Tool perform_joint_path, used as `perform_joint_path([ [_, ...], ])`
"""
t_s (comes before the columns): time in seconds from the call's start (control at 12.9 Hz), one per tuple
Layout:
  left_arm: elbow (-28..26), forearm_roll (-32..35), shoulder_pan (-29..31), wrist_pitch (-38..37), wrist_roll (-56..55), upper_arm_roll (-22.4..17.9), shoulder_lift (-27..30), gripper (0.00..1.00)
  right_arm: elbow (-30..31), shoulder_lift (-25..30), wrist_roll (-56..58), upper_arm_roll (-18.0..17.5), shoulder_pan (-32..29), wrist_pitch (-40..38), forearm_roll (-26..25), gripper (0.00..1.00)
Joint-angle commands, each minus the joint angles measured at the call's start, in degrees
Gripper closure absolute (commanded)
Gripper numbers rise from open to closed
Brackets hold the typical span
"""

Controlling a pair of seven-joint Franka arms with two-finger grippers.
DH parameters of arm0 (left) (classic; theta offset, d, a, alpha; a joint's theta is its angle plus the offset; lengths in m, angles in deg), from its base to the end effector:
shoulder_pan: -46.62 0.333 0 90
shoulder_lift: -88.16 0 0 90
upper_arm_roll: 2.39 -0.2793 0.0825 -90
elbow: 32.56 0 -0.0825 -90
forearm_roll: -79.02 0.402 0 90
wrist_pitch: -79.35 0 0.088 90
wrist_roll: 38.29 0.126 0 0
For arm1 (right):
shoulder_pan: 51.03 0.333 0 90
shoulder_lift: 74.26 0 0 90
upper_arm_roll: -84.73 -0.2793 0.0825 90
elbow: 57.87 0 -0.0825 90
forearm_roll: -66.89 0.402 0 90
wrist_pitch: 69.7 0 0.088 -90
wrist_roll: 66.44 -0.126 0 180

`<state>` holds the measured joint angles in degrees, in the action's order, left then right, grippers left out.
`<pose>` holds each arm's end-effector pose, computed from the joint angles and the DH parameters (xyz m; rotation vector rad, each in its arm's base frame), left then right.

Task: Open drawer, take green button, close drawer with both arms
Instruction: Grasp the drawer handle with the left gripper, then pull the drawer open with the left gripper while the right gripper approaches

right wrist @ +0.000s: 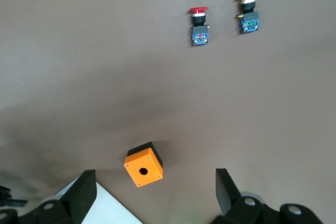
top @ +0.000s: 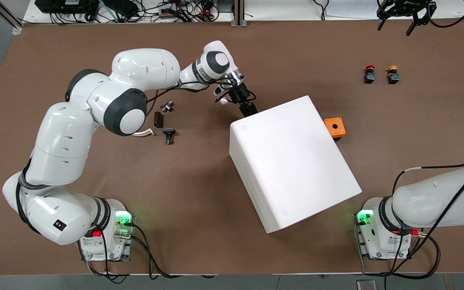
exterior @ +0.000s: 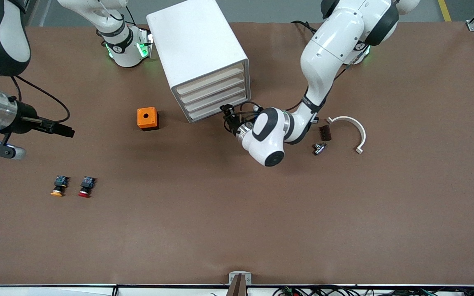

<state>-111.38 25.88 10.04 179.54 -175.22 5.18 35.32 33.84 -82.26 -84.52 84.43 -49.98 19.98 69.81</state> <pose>0.4298 -0.5213 0.1225 -1.1691 -2.0336 1.2337 0.5951 0.0203 0.4724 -3.0735 0.4585 0.2823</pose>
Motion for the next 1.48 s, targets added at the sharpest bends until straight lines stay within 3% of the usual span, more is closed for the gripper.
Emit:
perform_joint_path([
  [0.0, 1.1, -1.2, -1.7, -2.8, -2.5, -0.4, -0.7, 0.5, -0.7, -0.2, -3.5, 0.0, 0.6, -0.6, 0.7, 0.0],
  [0.08, 1.0, -1.2, -2.2, -2.8, -2.9, -0.4, -0.9, 0.5, -0.7, -0.2, -3.5, 0.0, 0.7, -0.5, 0.7, 0.0],
  [0.31, 1.1, -1.2, -3.3, -2.8, -3.0, -0.5, -1.5, 0.68, -0.6, -0.2, -5.7, 0.0, 1.8, -0.3, 0.7, 0.0],
  [0.47, 1.1, -1.1, -3.7, -2.8, -2.9, -0.5, -2.1, 0.96, -0.5, -0.2, -8.1, 0.0, 3.3, 0.0, 0.7, 0.0],
  [0.54, 1.1, -0.9, -3.6, -2.8, -2.9, -0.5, -2.2, 1.0, -0.4, -0.2, -9.5, 0.0, 3.7, 0.5, 0.7, 0.0],
  [0.78, 1.5, -0.4, -2.5, -2.9, -2.9, -1.2, -1.7, 1.0, 0.3, -0.1, -12.2, 0.0, 5.2, 2.1, 0.7, 0.0],
  [0.93, 2.3, -0.2, 1.4, -2.9, -2.0, -1.4, -1.6, 1.0, 0.9, -0.2, -15.7, 0.0, 7.3, 4.1, 0.7, 0.0],
  [1.4, 6.2, -0.6, 9.2, -1.5, 6.9, -2.5, -1.6, 1.0, 5.5, -2.5, -34.2, 0.1, 17.9, 15.3, 0.5, 0.0],
])
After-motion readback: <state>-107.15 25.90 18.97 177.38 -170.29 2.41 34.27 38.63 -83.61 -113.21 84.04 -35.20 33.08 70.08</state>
